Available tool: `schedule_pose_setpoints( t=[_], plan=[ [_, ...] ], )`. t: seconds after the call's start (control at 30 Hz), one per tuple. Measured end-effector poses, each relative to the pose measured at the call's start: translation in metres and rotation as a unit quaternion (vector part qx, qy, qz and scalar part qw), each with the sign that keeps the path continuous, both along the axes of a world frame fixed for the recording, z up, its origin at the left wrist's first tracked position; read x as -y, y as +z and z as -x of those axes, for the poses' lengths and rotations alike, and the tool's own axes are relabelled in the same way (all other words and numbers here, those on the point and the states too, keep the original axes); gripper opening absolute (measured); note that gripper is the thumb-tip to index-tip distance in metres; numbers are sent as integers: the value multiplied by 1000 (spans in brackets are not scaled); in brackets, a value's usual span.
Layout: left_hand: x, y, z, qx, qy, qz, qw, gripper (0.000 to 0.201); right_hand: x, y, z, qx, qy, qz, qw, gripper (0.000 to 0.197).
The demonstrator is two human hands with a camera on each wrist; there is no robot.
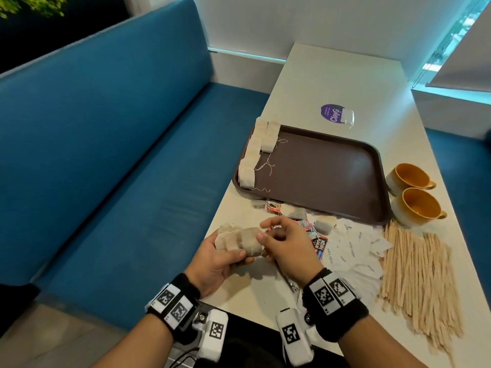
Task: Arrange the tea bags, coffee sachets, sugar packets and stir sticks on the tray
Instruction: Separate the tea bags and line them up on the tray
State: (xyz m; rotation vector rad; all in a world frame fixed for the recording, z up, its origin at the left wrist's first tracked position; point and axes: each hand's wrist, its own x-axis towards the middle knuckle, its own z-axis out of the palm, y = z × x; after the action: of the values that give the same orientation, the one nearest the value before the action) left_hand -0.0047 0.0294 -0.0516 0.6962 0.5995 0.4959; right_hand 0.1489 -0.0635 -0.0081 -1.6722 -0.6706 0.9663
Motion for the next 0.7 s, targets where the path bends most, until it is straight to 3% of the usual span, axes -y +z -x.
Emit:
schedule_pose_setpoints(
  t=[0.13,0.4,0.53,0.6,0.7],
  plan=[
    [2,2,-2,-21,8,-2,1000,60,3,-1,-4,28,-3,-25,999,14],
    [0,-1,-2,-16,25,2,1000,51,2,6,-11,59,76,-3,995,21],
    [-1,0,0,-30,12,-20,999,61,-5,8,-23,77,61,22,995,20],
    [-5,-3,3,-7,3,-4,1000,55,-16,13,-37,96,47,25,994,21],
    [-8,-5,3,17,-2,23,1000,67,-42,25,-68,121,12,12,993,22]
  ],
)
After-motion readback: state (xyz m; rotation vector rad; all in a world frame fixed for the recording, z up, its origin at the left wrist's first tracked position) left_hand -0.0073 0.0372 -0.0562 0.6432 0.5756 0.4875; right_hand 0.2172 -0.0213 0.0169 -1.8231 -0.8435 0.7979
